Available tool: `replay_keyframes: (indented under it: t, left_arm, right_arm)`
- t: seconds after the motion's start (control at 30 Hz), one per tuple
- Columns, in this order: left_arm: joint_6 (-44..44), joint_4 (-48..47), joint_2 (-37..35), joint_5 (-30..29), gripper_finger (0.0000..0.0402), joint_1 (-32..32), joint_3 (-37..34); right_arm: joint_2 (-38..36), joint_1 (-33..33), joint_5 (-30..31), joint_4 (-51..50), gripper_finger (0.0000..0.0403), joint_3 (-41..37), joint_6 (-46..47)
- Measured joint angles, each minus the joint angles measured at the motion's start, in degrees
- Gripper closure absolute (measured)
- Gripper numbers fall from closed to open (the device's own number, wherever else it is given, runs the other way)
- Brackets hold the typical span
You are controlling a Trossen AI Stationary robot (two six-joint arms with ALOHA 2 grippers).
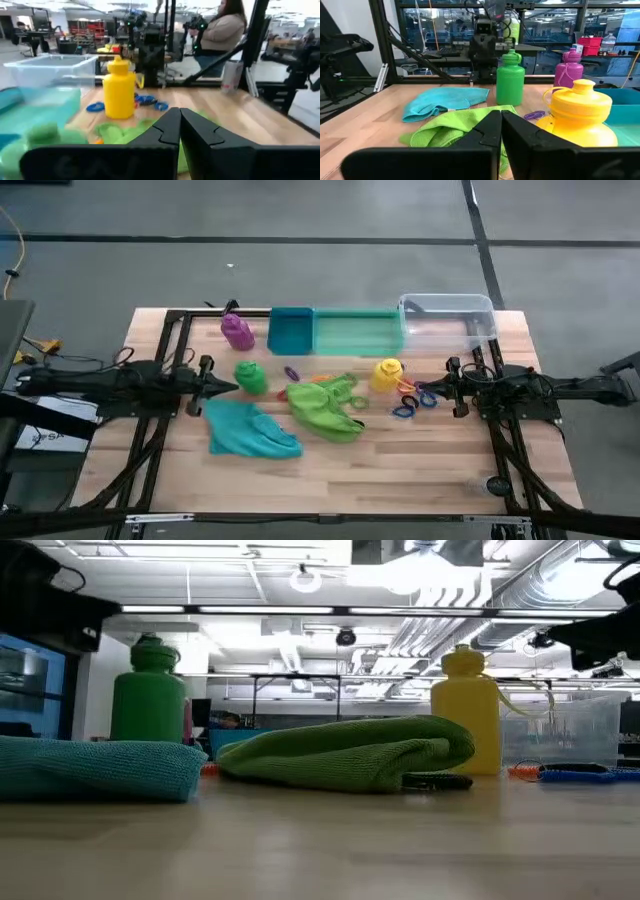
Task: Pick & Place Sports Items
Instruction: Put the green tumbler into the transparent bin
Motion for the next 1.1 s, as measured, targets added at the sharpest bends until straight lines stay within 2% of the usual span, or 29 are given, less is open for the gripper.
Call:
replay_keyframes:
  t: [0.2,0.43,0.67,0.83,1.1]
  left_arm:
    - [0.36,-0.12,3.86,-0.04,0.0401,-0.09,4.89]
    - [-5.47,-0.70,7.31,-0.20,0.0401,0.07,9.13]
    - [-4.08,-6.26,8.71,-0.35,0.0389,0.07,13.34]
    - [-2.63,-11.04,8.76,-1.71,0.0336,0.07,15.90]
    - [-2.43,-12.92,8.76,-5.04,0.0201,0.07,18.00]
  right_arm:
    - [0.00,0.00,0.00,0.00,0.0402,0.00,0.02]
    - [0.00,0.02,0.00,0.00,0.0402,0.00,0.02]
    - [0.00,0.02,0.00,0.00,0.0403,0.00,0.02]
    - [0.00,0.02,0.00,0.00,0.0403,0.00,0.02]
    - [0.00,0.02,0.00,0.00,0.0403,0.00,0.02]
